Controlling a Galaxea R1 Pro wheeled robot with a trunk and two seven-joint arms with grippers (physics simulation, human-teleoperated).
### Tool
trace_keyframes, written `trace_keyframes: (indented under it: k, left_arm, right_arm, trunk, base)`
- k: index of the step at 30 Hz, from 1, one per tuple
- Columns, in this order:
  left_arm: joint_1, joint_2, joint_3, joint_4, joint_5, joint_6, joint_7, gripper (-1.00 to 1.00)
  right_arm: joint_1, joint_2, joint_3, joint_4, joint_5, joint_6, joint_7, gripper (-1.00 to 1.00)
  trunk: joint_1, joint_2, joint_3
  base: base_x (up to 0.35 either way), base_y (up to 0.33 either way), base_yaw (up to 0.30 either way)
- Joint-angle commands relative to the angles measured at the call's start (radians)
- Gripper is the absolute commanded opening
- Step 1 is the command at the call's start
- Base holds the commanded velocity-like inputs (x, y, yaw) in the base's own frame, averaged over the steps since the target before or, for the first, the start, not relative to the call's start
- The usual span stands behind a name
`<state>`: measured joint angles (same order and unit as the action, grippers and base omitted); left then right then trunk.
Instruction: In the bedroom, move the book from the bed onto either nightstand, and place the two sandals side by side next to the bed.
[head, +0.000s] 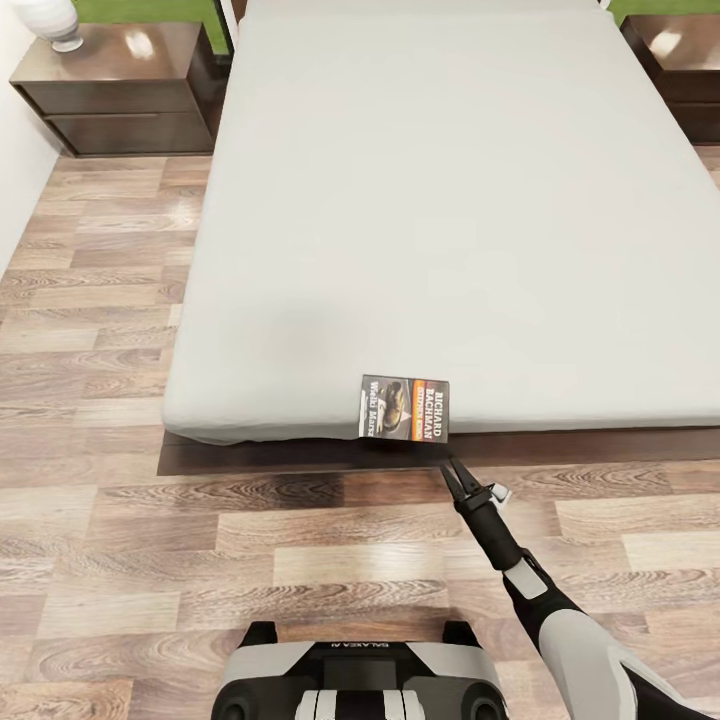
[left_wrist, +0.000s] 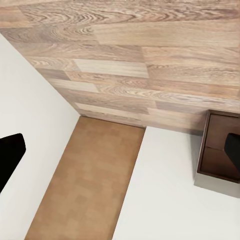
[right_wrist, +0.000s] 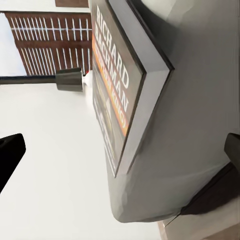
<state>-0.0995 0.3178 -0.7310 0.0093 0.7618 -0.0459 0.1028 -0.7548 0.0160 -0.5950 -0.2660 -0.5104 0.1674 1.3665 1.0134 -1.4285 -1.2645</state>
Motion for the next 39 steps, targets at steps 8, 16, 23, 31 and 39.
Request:
trace_keyframes:
  k: [8, 16, 23, 31, 39]
  left_arm:
    - [0.000, 0.000, -0.008, 0.001, 0.007, -0.003, 0.001, 1.00]
    - [0.000, 0.001, -0.007, 0.000, 0.010, -0.003, 0.001, 1.00]
    - [0.000, 0.002, -0.006, 0.000, 0.011, -0.003, 0.001, 1.00]
    - [0.000, 0.003, -0.006, 0.000, 0.011, -0.003, 0.001, 1.00]
    - [0.000, 0.003, -0.006, 0.000, 0.011, -0.003, 0.001, 1.00]
  right_arm:
    - [0.000, 0.006, -0.008, -0.001, -0.007, 0.011, 0.001, 1.00]
    - [0.000, 0.007, -0.028, -0.001, -0.006, 0.003, 0.001, 1.00]
    - [0.000, 0.008, -0.034, 0.000, -0.005, -0.035, 0.000, 1.00]
    - [0.000, 0.008, -0.035, 0.001, -0.005, -0.048, 0.000, 1.00]
    - [0.000, 0.008, -0.035, 0.001, -0.005, -0.052, 0.000, 1.00]
  trunk:
    - [0.000, 0.000, 0.000]
    - [0.000, 0.000, 0.000]
    - [0.000, 0.000, 0.000]
    - [0.000, 0.000, 0.000]
    - [0.000, 0.000, 0.000]
  base:
    - [0.000, 0.000, 0.000]
    - [0.000, 0.000, 0.000]
    - [0.000, 0.000, 0.000]
    - [0.000, 0.049, 0.000]
    - [0.000, 0.049, 0.000]
